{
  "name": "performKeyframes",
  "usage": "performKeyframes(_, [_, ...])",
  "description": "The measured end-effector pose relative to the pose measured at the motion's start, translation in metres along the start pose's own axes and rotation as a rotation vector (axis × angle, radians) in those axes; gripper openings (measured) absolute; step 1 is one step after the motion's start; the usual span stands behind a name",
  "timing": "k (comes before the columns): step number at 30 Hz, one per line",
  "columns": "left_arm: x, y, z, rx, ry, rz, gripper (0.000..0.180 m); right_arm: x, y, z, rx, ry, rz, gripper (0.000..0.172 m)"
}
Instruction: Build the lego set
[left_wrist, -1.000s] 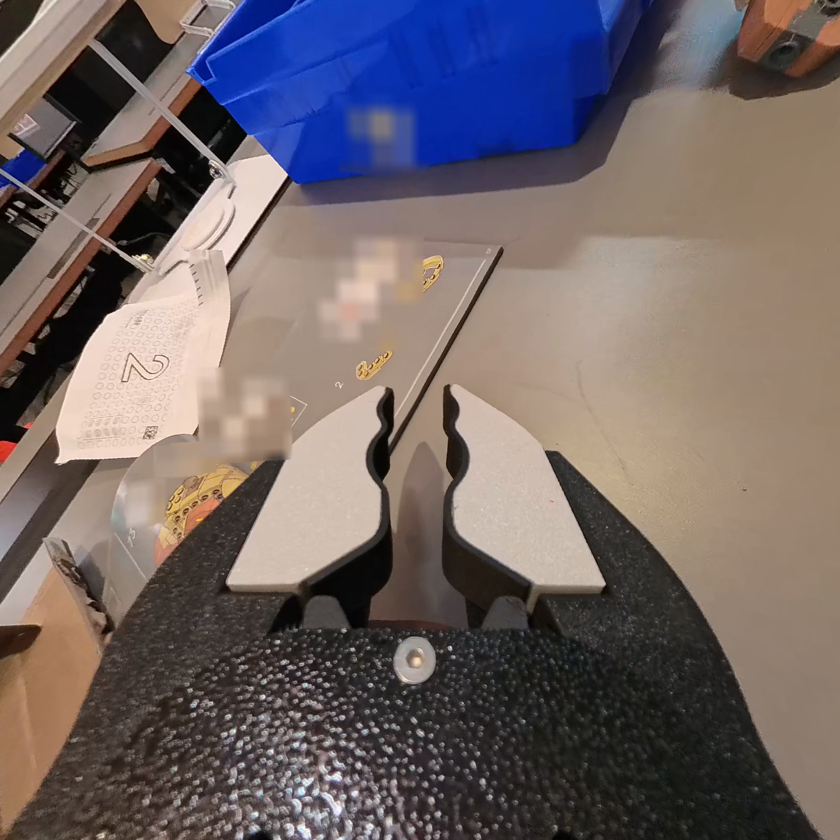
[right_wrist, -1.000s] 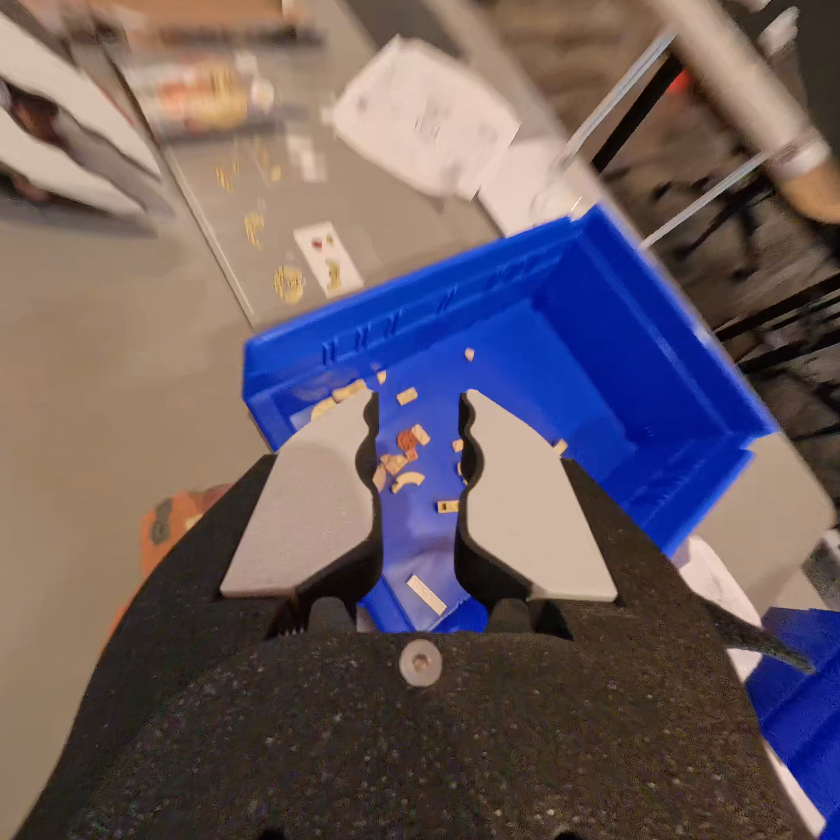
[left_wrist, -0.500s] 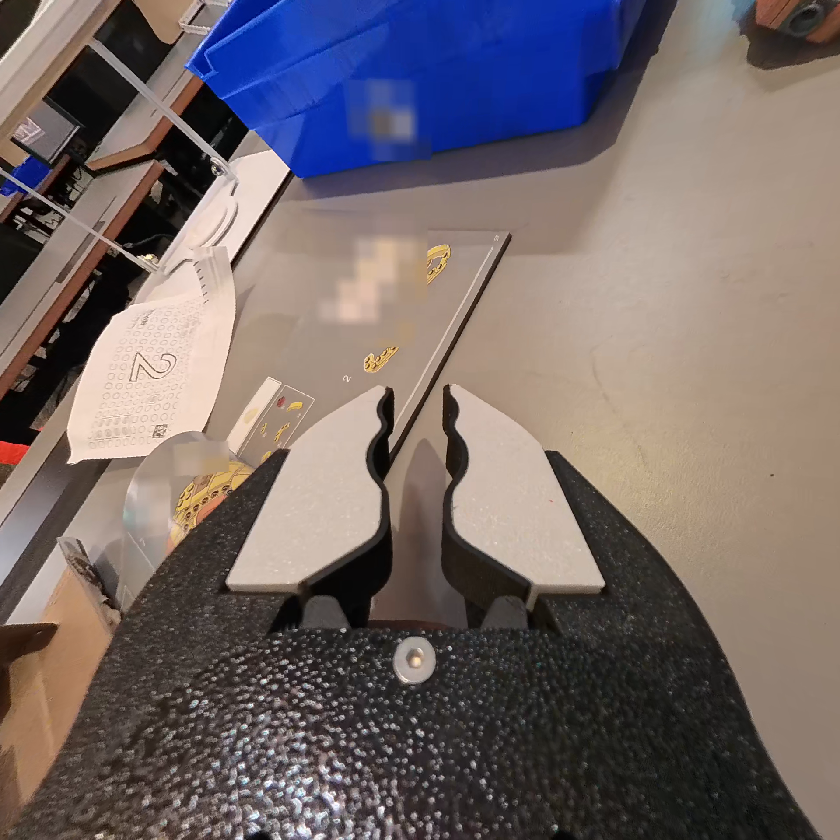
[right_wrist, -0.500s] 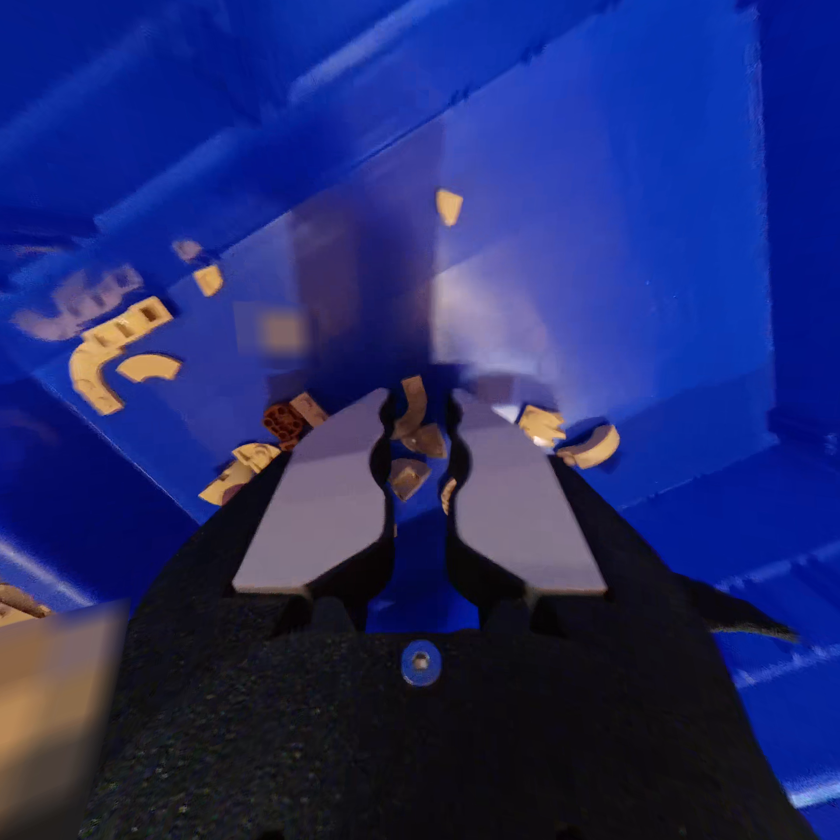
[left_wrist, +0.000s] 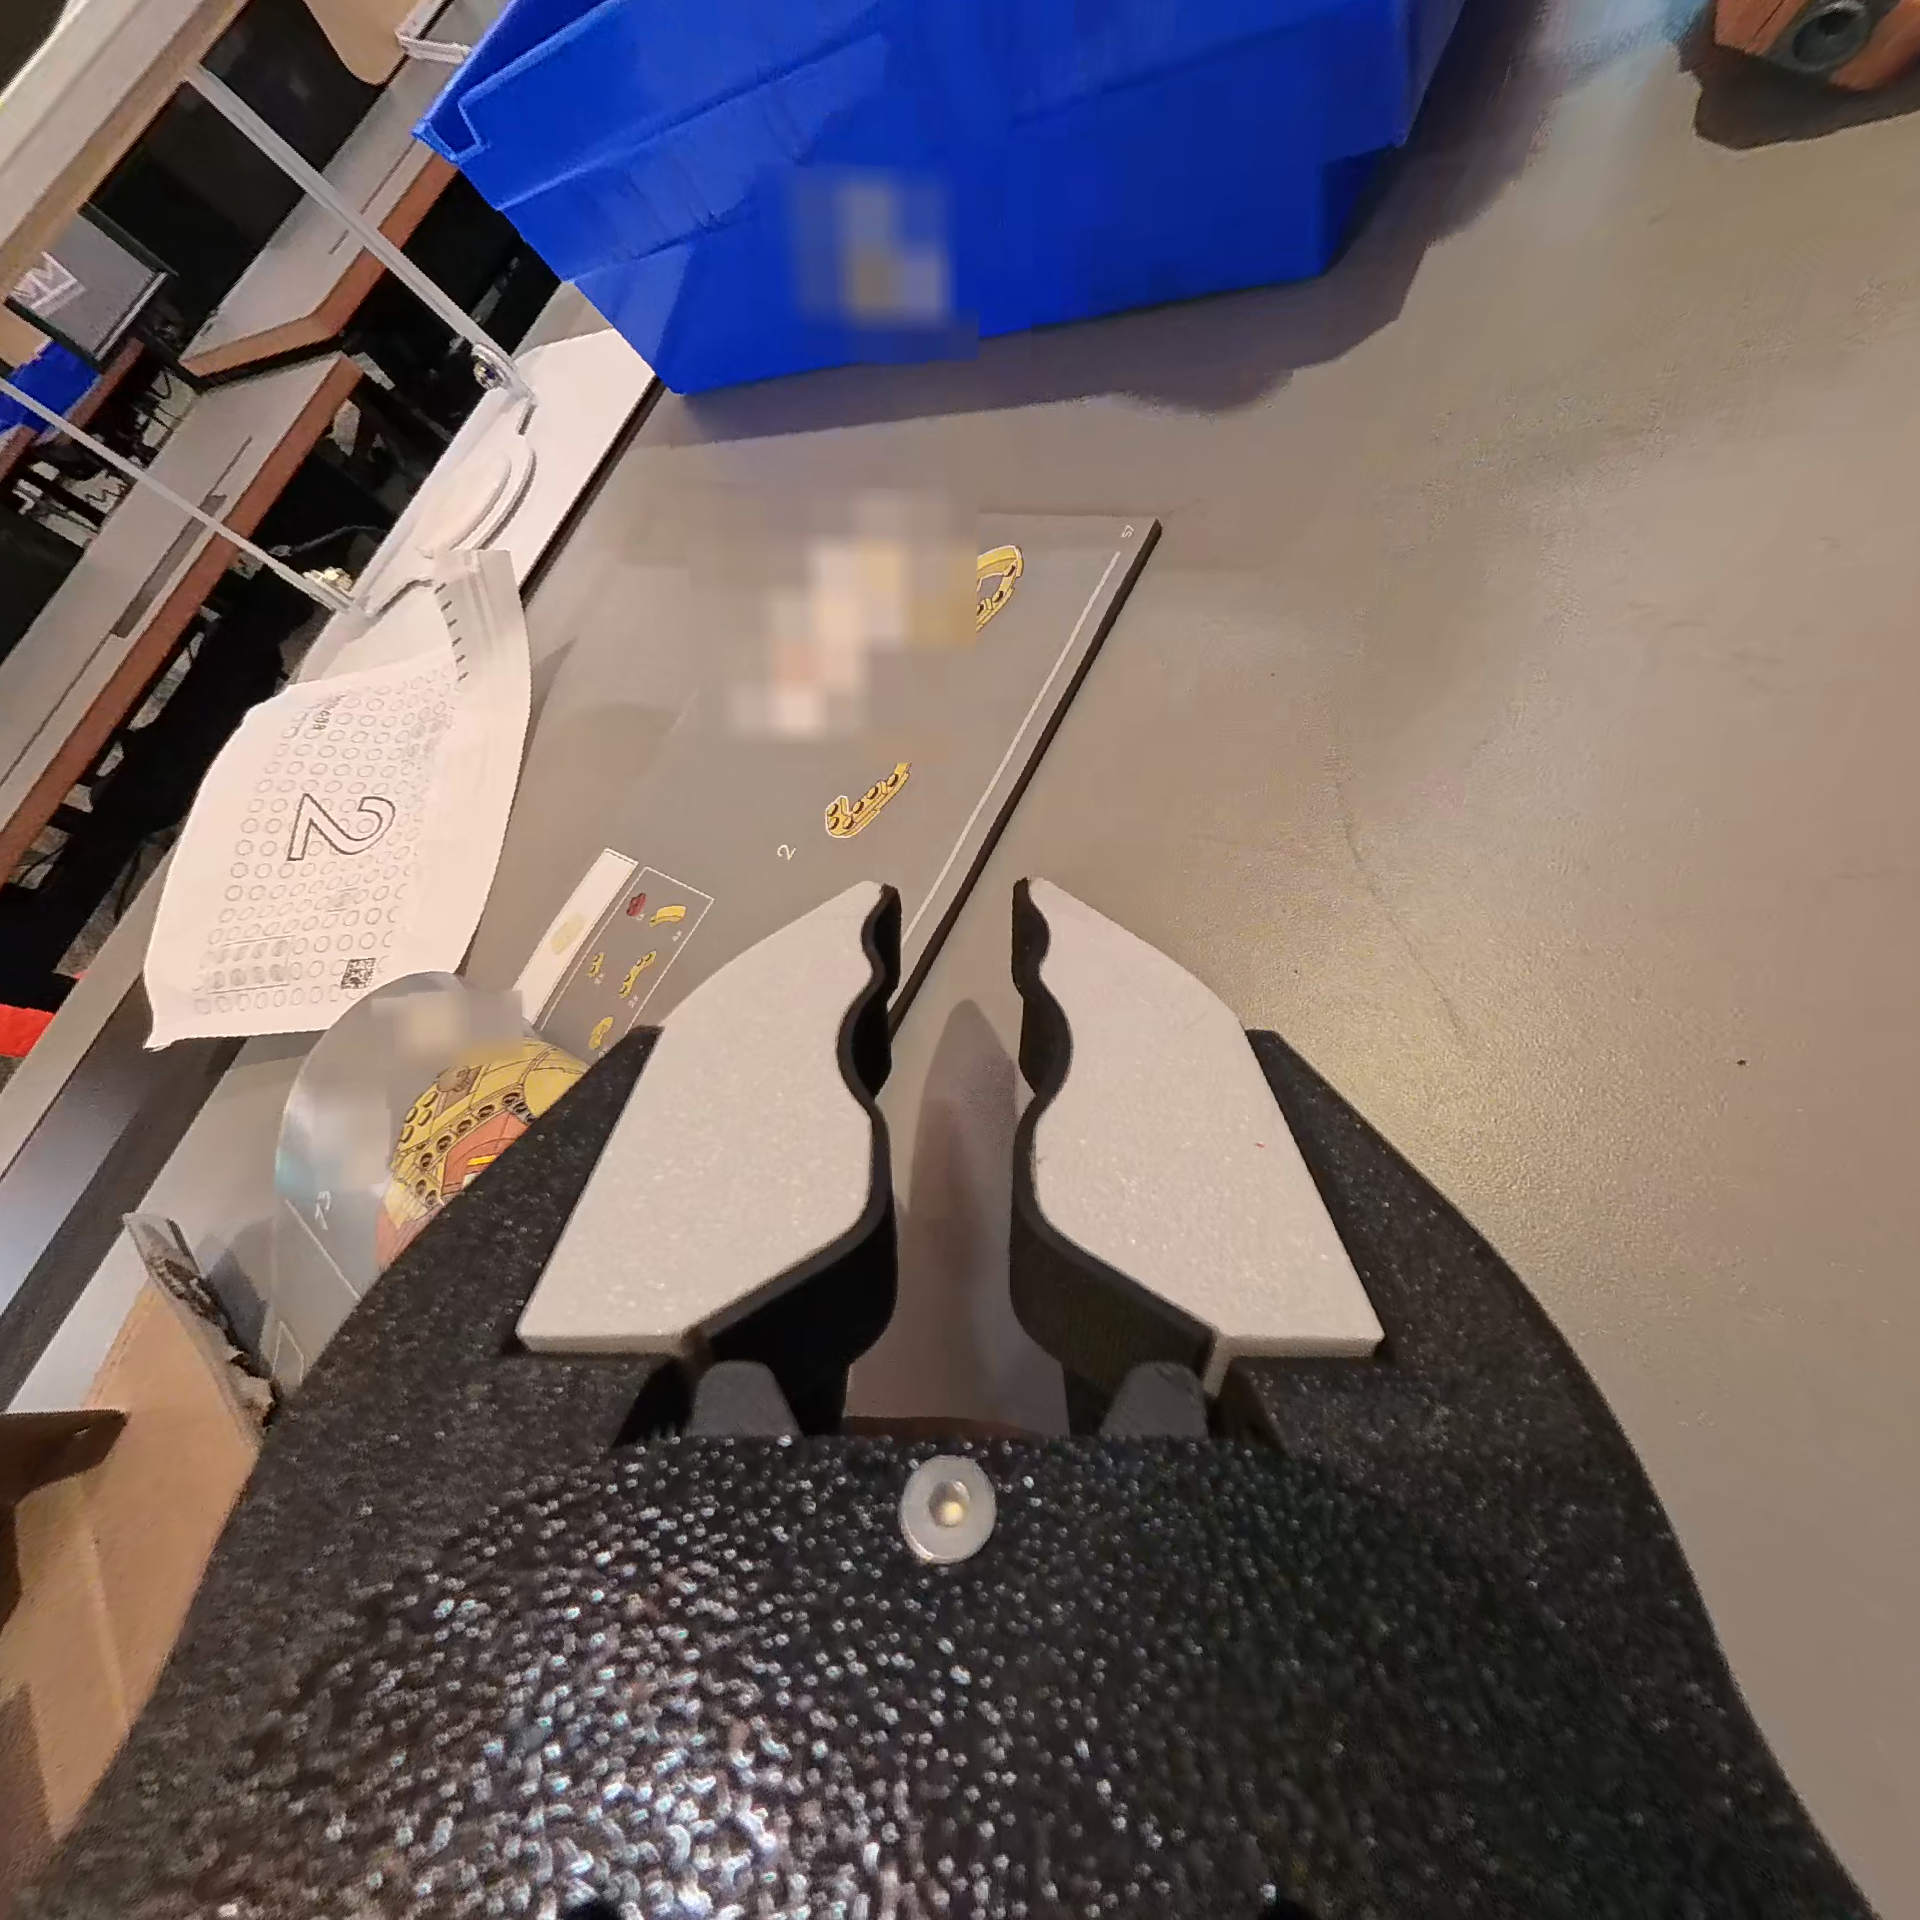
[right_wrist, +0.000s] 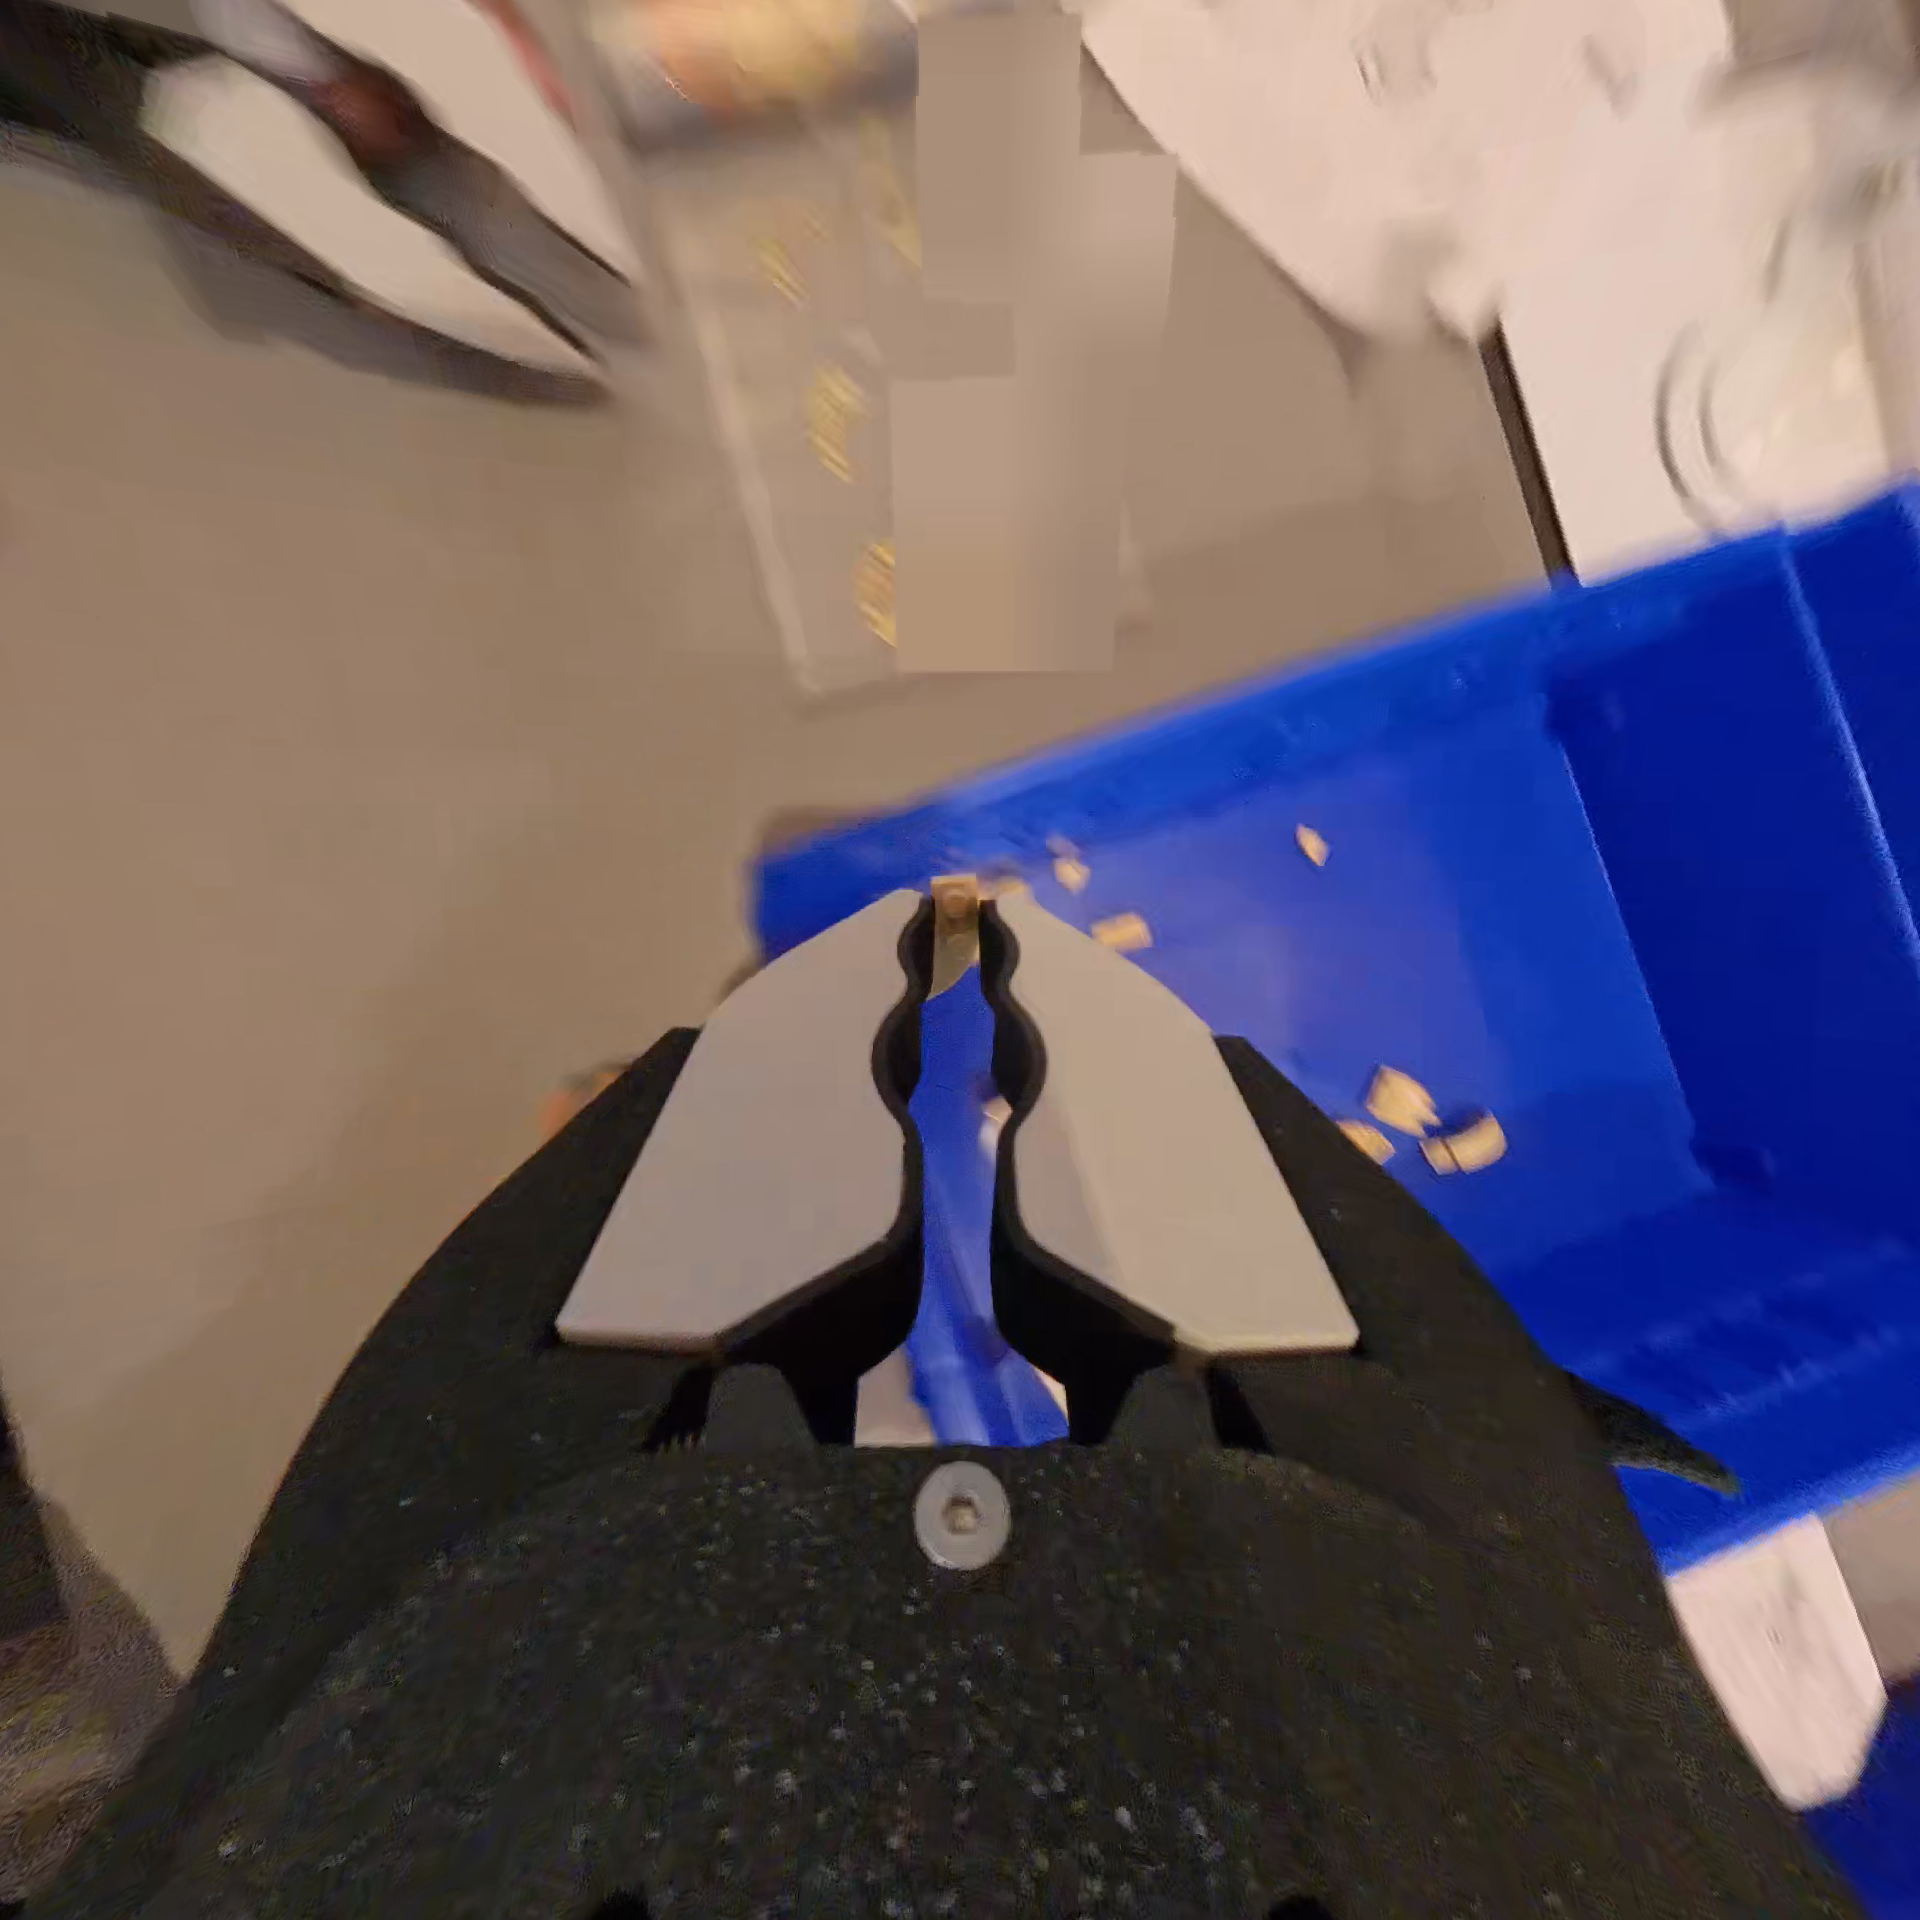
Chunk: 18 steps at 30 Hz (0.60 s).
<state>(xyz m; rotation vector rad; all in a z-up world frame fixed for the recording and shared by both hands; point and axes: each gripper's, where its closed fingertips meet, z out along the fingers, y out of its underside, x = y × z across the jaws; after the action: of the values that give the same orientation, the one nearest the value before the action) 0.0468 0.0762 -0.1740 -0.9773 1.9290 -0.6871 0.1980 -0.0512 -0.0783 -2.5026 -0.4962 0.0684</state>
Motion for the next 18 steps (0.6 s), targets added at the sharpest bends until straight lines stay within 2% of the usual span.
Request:
performKeyframes(3, [0.001, 0.001, 0.001, -0.01, -0.001, 0.011, 0.02, -0.075, -0.025, 0.003, 0.088, -0.083, -0.11, 0.008])
performKeyframes(6, [0.002, 0.001, 0.001, -0.014, -0.002, 0.019, 0.02, -0.139, -0.027, 0.042, 0.051, -0.144, -0.206, 0.008])
performKeyframes(8, [0.003, 0.001, 0.001, -0.014, -0.002, 0.018, 0.02, -0.166, -0.024, 0.072, 0.013, -0.154, -0.24, 0.008])
performKeyframes(13, [0.002, 0.001, 0.0, -0.012, -0.003, 0.01, 0.02, -0.19, -0.013, 0.124, -0.06, -0.157, -0.243, 0.008])
performKeyframes(16, [0.002, 0.001, 0.0, -0.013, -0.001, 0.008, 0.02, -0.189, -0.006, 0.139, -0.091, -0.144, -0.22, 0.011])
performKeyframes(18, [0.002, 0.002, 0.0, -0.015, 0.0, 0.011, 0.02, -0.19, -0.008, 0.138, -0.067, -0.163, -0.192, 0.022])
